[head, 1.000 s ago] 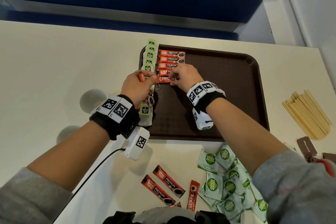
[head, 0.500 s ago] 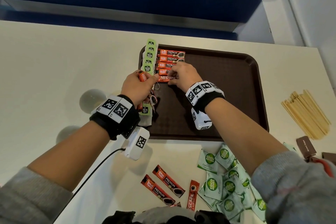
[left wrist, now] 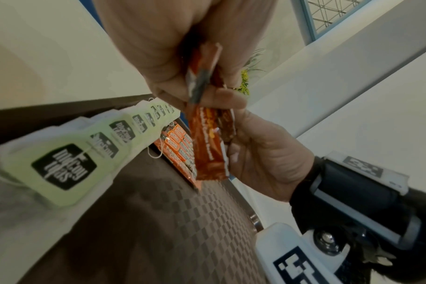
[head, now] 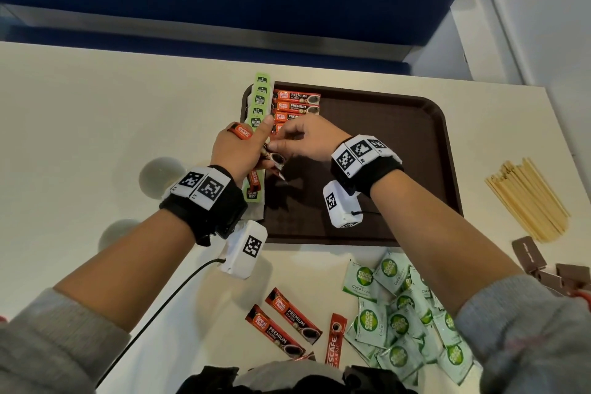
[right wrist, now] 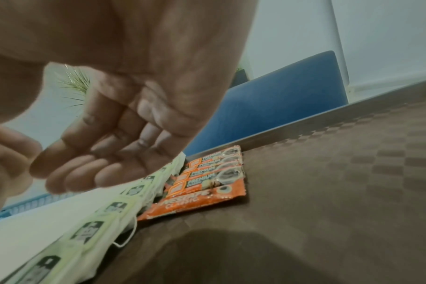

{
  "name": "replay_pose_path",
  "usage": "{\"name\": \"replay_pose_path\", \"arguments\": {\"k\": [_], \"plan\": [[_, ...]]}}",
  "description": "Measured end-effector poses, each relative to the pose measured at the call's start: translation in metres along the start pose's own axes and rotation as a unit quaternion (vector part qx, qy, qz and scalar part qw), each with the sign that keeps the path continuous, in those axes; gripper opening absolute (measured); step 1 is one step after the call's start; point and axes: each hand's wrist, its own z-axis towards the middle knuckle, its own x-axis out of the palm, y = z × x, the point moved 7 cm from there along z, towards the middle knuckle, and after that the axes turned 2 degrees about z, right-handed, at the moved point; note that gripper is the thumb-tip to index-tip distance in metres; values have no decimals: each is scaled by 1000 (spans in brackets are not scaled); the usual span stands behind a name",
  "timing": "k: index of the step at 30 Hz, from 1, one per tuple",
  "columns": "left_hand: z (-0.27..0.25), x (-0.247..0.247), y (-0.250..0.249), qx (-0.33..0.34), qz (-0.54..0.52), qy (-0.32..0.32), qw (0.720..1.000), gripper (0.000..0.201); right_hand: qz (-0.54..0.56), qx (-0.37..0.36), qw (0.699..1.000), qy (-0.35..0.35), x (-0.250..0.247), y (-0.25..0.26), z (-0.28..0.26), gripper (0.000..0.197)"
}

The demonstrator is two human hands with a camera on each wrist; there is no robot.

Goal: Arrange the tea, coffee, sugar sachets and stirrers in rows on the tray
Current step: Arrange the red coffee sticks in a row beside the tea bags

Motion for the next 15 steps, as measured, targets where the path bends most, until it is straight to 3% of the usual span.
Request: {"name": "replay_pose_path", "arguments": {"k": [4, 10, 15], "plan": [[-3, 1, 0, 4, -16, 4, 1000, 34, 71, -8, 997, 22, 2, 9, -6, 16], [-7, 3, -1, 13, -20, 20, 1000, 43, 53, -22, 998, 38, -3, 14, -8, 15], [-10, 8, -3, 23, -34, 31, 999, 28, 90, -15, 995, 40, -1, 18, -10, 17]]}}
